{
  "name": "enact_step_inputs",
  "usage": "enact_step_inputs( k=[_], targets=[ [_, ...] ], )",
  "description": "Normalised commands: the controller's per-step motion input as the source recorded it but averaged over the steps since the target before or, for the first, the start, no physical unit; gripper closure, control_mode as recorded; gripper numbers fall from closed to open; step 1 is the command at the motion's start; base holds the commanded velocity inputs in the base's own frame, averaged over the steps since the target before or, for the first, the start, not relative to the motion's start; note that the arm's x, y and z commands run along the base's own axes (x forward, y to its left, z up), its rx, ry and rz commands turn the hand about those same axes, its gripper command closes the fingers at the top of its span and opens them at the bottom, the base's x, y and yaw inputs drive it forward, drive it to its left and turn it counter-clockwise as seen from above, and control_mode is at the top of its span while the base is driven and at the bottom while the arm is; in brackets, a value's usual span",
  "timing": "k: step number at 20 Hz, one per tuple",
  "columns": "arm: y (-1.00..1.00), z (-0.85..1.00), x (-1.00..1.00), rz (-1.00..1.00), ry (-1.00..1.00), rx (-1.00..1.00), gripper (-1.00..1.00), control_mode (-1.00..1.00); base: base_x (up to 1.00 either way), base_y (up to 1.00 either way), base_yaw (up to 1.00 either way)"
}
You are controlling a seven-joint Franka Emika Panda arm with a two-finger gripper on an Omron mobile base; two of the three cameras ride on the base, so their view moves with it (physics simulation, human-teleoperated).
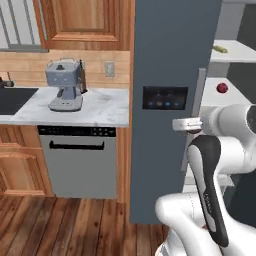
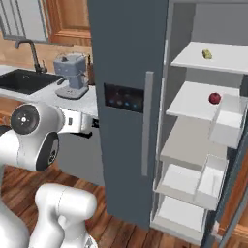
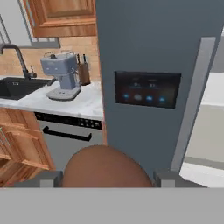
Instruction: Pick the egg and butter from the fridge and place them by the bowl for mixing.
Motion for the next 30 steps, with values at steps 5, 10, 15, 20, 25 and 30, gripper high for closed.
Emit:
enact_step_inputs(
  k=[5,10,15,20,25,30],
  targets=[
    [0.0,0.0,0.0,0.0,0.0,0.0,1.0,1.0,-0.09,0.48,0.91],
    [0.0,0.0,0.0,0.0,0.0,0.0,1.0,1.0,-0.03,0.33,0.95],
    [0.0,0.0,0.0,0.0,0.0,0.0,1.0,1.0,0.2,0.09,0.89],
    [0.0,0.0,0.0,0.0,0.0,0.0,1.0,1.0,0.9,0.0,0.74],
    [0.0,0.0,0.0,0.0,0.0,0.0,1.0,1.0,0.81,-0.02,0.78],
    [0.0,0.0,0.0,0.0,0.0,0.0,1.0,1.0,0.52,-0.04,0.85]
  ],
)
